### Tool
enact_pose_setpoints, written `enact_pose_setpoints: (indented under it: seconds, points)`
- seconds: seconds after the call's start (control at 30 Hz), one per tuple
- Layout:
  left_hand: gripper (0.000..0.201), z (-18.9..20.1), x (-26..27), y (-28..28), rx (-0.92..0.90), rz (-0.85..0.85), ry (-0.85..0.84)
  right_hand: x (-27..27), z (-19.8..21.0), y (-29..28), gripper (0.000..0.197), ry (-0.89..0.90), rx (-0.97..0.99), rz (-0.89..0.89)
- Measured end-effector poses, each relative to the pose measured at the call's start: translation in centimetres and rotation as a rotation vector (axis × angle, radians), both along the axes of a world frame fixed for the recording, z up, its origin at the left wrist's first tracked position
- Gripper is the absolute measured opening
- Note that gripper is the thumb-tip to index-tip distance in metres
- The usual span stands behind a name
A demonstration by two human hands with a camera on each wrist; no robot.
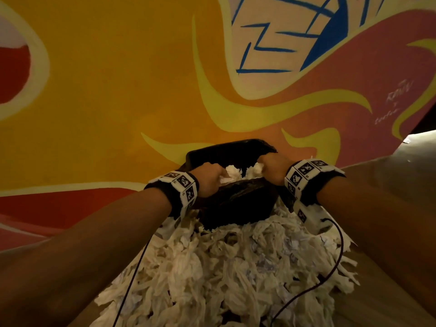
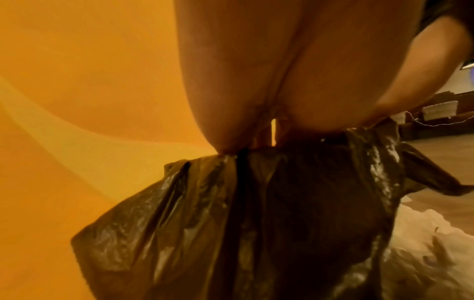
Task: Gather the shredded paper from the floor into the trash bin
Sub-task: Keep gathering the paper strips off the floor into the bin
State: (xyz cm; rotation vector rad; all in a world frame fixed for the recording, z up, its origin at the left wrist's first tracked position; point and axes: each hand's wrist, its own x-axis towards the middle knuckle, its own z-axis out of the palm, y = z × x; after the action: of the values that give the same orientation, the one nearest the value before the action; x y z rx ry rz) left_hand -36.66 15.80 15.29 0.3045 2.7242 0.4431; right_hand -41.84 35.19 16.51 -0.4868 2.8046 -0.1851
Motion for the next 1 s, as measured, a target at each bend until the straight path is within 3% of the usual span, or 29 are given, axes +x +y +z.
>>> enact_pose_setpoints:
  seconds: [0.17,0.27,0.37,0.47,0.57,0.67,0.77,0.83,0.93,1.0]
  points:
    - [0.017,0.3,0.3,-0.1,0.039,-0.063,0.287,-0.6,0.3,0.4,0.026,0.065,0.152,0.054]
    - [0.018,0.0,0.1,0.1,0.024,-0.071,0.31,-0.8,0.2,0.8,0.019,0.174,0.211,0.046]
    - [0.021,0.0,-0.1,0.2,0.11,-0.016,0.259,-1.2,-0.3,1.0,0.022,0.211,0.147,0.011]
    - [0.029,0.2,0.2,0.8,0.203,0.029,0.122,-1.5,-0.4,1.0,0.024,0.136,0.007,0.002]
    - [0.046,0.4,0.7,1.7,0.153,0.053,-0.024,-1.5,-0.3,0.5,0.023,0.032,-0.08,0.014]
    - [0.072,0.0,1.0,2.4,0.023,0.077,-0.12,-1.5,-0.6,0.1,0.031,-0.089,0.021,0.098]
    - [0.087,-0.2,0.9,3.0,0.012,0.088,-0.232,-1.6,-0.9,0.0,0.027,-0.073,0.111,0.151]
    - [0.087,0.0,0.7,3.4,0.029,0.095,-0.25,-1.5,-1.1,-0.1,0.015,-0.049,0.161,0.153]
    - [0.087,-0.1,0.3,3.7,-0.019,0.08,-0.252,-1.5,-1.7,-0.3,0.035,-0.023,0.226,0.175]
    - [0.083,-0.3,-0.1,3.8,-0.031,0.055,-0.27,-1.4,-2.0,-0.5,0.033,-0.029,0.21,0.173]
